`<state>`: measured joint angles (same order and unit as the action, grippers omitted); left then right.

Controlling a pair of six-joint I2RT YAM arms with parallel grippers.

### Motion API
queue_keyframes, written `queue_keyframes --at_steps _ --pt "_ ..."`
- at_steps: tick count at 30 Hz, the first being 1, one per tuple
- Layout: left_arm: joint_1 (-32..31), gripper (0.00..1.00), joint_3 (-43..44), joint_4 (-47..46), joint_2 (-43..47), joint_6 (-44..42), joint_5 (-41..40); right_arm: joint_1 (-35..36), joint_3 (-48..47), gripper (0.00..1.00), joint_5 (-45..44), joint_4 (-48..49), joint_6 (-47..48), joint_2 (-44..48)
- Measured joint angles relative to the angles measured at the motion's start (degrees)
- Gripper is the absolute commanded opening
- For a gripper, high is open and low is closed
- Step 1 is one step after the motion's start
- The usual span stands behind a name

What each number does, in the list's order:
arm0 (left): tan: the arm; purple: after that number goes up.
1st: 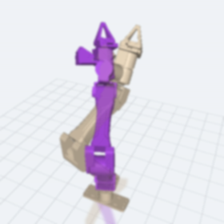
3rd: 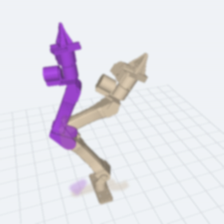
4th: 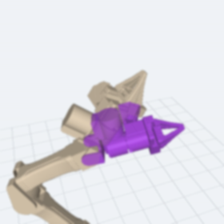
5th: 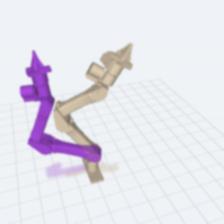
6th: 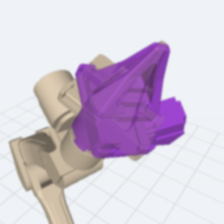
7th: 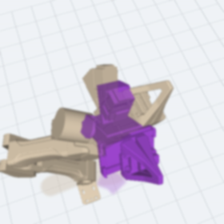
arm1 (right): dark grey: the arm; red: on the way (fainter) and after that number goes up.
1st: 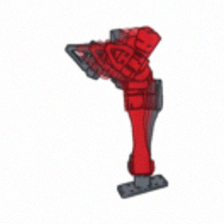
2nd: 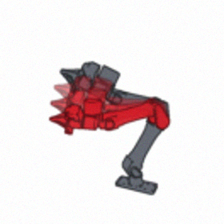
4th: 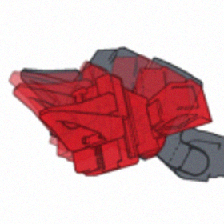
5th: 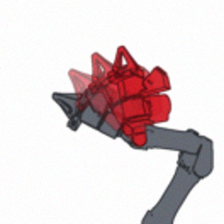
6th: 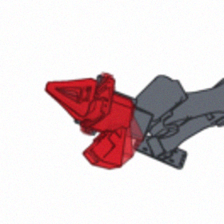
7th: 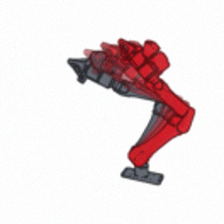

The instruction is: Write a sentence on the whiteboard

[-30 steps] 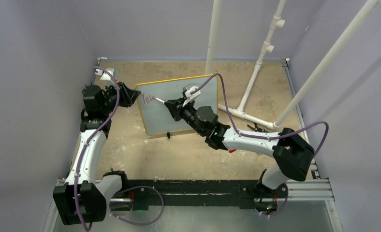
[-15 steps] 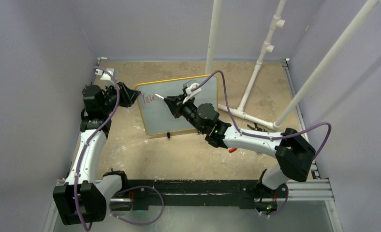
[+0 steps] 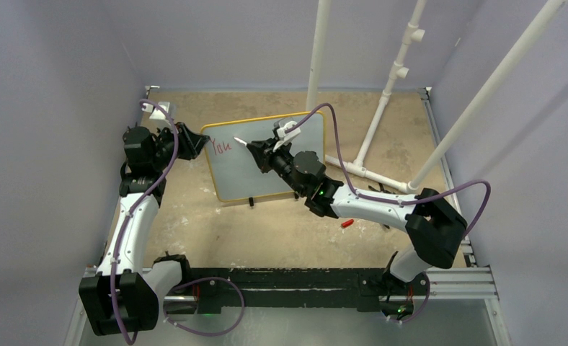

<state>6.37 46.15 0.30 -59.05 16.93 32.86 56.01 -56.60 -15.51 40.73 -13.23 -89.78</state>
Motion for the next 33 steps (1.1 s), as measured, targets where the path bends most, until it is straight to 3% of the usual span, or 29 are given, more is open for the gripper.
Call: queue_keyframes --at_steps 33 --pt "0.1 0.23 0.0 0.0 0.0 0.0 0.0 -0.3 1.8 0.0 1.9 0.6 -0.8 0.7"
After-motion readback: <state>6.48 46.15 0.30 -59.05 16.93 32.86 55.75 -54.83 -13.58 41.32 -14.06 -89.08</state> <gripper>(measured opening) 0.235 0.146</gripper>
